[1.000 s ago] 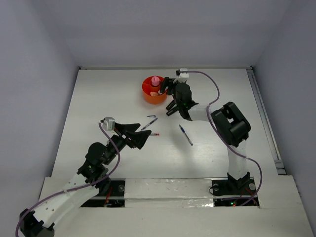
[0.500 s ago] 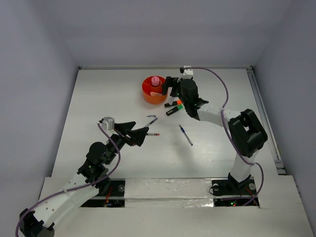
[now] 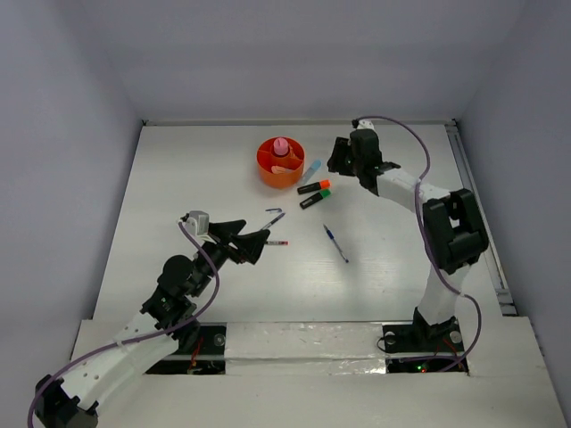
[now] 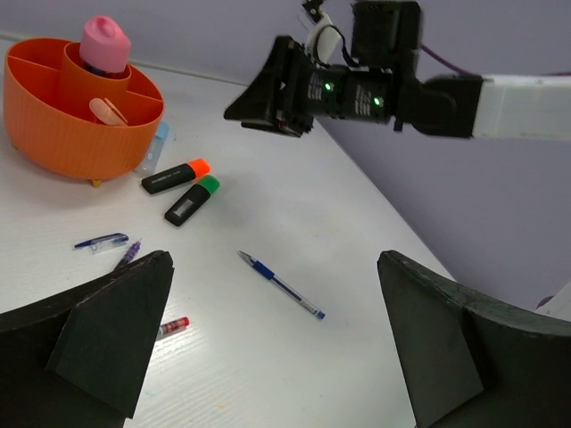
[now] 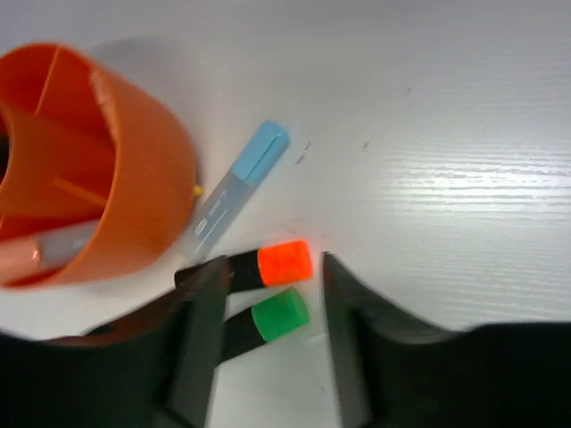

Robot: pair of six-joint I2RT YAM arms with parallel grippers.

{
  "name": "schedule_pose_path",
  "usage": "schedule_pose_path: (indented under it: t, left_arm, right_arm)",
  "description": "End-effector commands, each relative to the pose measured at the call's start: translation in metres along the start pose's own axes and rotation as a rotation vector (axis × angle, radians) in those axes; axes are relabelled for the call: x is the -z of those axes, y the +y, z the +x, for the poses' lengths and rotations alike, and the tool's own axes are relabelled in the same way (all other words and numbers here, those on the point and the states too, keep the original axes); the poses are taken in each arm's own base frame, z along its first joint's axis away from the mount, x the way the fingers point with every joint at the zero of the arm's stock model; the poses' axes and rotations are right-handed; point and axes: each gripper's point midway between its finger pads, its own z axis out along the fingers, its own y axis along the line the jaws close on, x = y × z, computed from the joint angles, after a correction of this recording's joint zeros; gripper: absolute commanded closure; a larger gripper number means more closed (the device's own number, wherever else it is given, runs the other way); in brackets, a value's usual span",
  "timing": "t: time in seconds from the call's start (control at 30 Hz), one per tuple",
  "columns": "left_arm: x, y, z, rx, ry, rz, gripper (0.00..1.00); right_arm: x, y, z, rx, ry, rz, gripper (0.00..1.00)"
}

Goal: Sort the stationery into containers
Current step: Pick up the pen from the center of the board.

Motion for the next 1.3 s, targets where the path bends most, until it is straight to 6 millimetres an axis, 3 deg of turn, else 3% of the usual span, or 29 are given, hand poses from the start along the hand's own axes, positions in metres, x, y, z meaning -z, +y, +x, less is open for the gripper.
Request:
schedule_pose_path:
  t: [0.0, 0.1, 0.17, 0.23, 0.33, 0.5, 0.63, 0.73, 0.77, 0.87, 1.13, 1.27]
  left_arm:
    - [-0.002, -0.01, -0.011, -0.008, -0.036, 0.044, 0.01]
    - [-0.001, -0.011, -0.01, -0.005, -0.034, 0.048, 0.01]
    - [-0.001, -0.012, -0.01, -0.002, -0.033, 0.055, 0.01]
    - [-0.001, -0.013, -0.009, 0.0, -0.032, 0.061, 0.01]
    - [-0.001, -0.014, -0.009, 0.008, -0.034, 0.065, 0.01]
    - [0.001, -0.022, -0.006, 0.016, -0.017, 0.114, 0.01]
    - [0.001, -0.026, -0.006, 0.024, -0.014, 0.133, 0.01]
    - [0.002, -0.027, -0.006, 0.026, -0.014, 0.138, 0.01]
    - [0.003, -0.028, -0.008, 0.028, -0.022, 0.142, 0.01]
    - [0.005, -0.029, -0.009, 0.031, -0.026, 0.147, 0.01]
    - [0.008, -0.035, -0.012, 0.041, -0.034, 0.174, 0.01]
    - [0.008, -0.036, -0.012, 0.044, -0.037, 0.181, 0.01]
  right_arm:
    - [-0.02, 0.014, -0.01, 0.02, 0.109, -0.021, 0.42]
    - [-0.042, 0.016, -0.014, -0.016, 0.135, 0.005, 0.22]
    - [-0.052, 0.015, -0.009, -0.03, 0.173, 0.025, 0.16]
    - [-0.069, 0.017, -0.008, -0.059, 0.183, 0.032, 0.16]
    - [-0.086, 0.003, -0.002, -0.07, 0.202, 0.116, 0.17]
    - [-0.099, 0.0, 0.007, -0.082, 0.226, 0.135, 0.2]
    - [-0.11, 0.016, 0.015, -0.06, 0.251, 0.128, 0.2]
    - [-0.118, 0.012, 0.02, -0.042, 0.266, 0.173, 0.24]
    - [-0.118, 0.015, 0.024, -0.032, 0.272, 0.181, 0.31]
    - [-0.119, 0.004, 0.03, -0.027, 0.281, 0.233, 0.39]
    - [-0.114, -0.009, 0.047, 0.02, 0.295, 0.328, 0.39]
    - [-0.117, -0.012, 0.051, 0.026, 0.309, 0.34, 0.57]
